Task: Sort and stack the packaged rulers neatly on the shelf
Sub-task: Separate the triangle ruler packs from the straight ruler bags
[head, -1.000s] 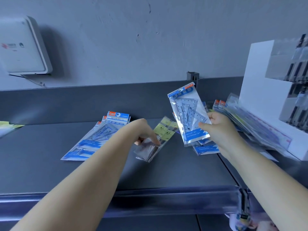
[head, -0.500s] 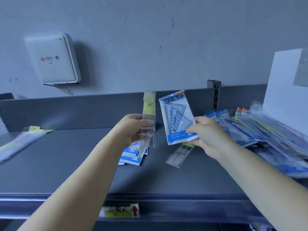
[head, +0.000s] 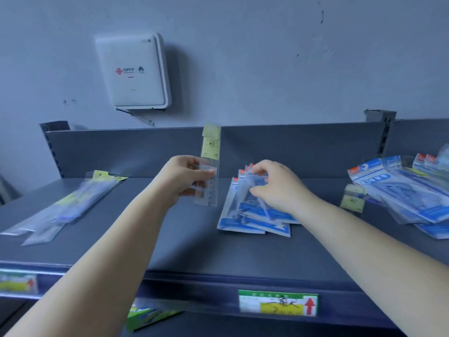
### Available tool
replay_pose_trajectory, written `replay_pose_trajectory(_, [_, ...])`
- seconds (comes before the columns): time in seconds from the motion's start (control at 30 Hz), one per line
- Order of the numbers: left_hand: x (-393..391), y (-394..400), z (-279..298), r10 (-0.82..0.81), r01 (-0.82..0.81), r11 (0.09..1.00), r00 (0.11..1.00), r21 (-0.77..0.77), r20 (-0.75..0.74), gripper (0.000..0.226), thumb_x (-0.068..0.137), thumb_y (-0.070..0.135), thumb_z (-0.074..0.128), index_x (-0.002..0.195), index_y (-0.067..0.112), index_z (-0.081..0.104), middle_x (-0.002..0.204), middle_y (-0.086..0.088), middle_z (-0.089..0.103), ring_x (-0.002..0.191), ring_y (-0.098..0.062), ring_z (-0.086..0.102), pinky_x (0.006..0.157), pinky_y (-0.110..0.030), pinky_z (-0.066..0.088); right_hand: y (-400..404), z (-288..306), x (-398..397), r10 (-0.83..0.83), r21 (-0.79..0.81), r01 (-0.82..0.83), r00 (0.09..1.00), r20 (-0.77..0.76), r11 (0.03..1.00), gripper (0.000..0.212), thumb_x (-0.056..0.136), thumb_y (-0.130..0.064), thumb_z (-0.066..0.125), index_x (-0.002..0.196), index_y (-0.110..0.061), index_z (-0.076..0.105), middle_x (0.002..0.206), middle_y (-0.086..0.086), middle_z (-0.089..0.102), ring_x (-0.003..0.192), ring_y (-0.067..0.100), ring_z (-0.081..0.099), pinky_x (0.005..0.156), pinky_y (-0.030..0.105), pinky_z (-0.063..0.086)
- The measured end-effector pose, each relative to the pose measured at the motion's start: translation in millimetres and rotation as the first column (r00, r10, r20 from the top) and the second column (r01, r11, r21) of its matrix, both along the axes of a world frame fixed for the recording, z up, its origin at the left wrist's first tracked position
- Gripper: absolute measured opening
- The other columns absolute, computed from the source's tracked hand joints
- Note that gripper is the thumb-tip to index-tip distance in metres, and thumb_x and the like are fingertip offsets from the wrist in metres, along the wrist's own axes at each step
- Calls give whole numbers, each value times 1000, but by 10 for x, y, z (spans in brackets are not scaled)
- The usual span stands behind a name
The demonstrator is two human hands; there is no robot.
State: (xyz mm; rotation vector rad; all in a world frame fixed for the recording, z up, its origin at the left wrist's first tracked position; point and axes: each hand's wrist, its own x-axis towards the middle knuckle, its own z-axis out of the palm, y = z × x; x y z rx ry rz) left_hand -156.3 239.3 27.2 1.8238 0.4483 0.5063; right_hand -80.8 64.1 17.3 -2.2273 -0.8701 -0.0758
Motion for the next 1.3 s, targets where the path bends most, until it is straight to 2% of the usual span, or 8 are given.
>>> replay_pose_trajectory(0.2, [-477, 714, -19, 105, -99, 992, 993, 82, -61, 16, 84, 7, 68, 99, 10, 64, 70, -1, 59, 46, -7, 55, 40, -19, 47, 799, 18, -415, 136, -194, -89, 961, 241, 977, 20, 85, -11, 54, 102, -22, 55, 106, -3, 56, 101, 21, 54, 83, 35, 48])
replay_pose_trajectory(0.37, [-984, 1436, -51, 333, -309, 916, 941, 256, -56, 23, 82, 8, 70, 104, 8, 64, 75, -4, 60, 42, -3, 58, 44, -17, 44, 1213, 16, -724, 185, -270, -119, 954, 237, 956, 16, 82, -14, 56, 97, -20, 56, 99, -4, 58, 95, 23, 57, 78, 35, 51])
replay_pose_trajectory(0.47, [-1177, 1734, -142, 487, -377, 804, 861, 460, -145, 27, 82, 14, 69, 107, 6, 63, 86, -9, 62, 73, -23, 58, 68, -27, 42, 1389, -8, -858, 207, -304, -123, 942, 263, 945, 24, 80, -10, 56, 103, -11, 61, 102, 7, 64, 100, 29, 61, 76, 38, 52])
replay_pose_trajectory(0.53, [-1242, 1828, -228, 638, -310, 637, 726, 706, -256, 37, 83, 29, 65, 117, 19, 58, 112, -7, 61, 103, -29, 54, 87, -32, 38, 1490, -55, -882, 219, -337, -117, 934, 282, 934, 31, 79, -8, 55, 109, -6, 62, 110, 12, 65, 106, 28, 61, 65, 32, 45])
replay_pose_trajectory(0.6, [-1241, 1837, -279, 688, -241, 554, 672, 797, -275, 49, 85, 38, 60, 131, 26, 48, 131, -4, 53, 121, -29, 46, 98, -36, 33, 1532, -83, -866, 220, -369, -98, 926, 305, 924, 30, 81, -9, 55, 110, -7, 61, 109, 9, 65, 104, 26, 62, 63, 29, 36])
replay_pose_trajectory(0.97, [-462, 523, -58, 293, 0, 412, 947, 911, -132, 35, 90, 33, 52, 123, 22, 53, 118, 2, 58, 109, -22, 53, 87, -30, 35, 594, 49, -354, -6, -308, 146, 911, 413, 940, 16, 87, -24, 51, 101, -16, 56, 102, -2, 59, 97, 24, 57, 66, 29, 40])
replay_pose_trajectory(1.17, [83, -549, -47, 99, 87, 386, 986, 918, -135, 29, 90, 33, 51, 116, 21, 56, 112, 5, 61, 100, -21, 55, 75, -26, 32, -396, 42, 33, -151, -263, 299, 872, 466, 917, 15, 90, -27, 50, 102, -21, 55, 104, -4, 57, 98, 21, 53, 72, 30, 42])
replay_pose_trajectory(1.3, [367, -1190, -81, 50, 91, 230, 993, 969, -105, 26, 90, 27, 48, 111, 16, 58, 109, 0, 61, 96, -23, 52, 75, -28, 31, -1016, -11, 207, -197, -304, 418, 808, 556, 856, 21, 93, -30, 46, 109, -18, 53, 110, -2, 55, 104, 22, 51, 71, 28, 35])
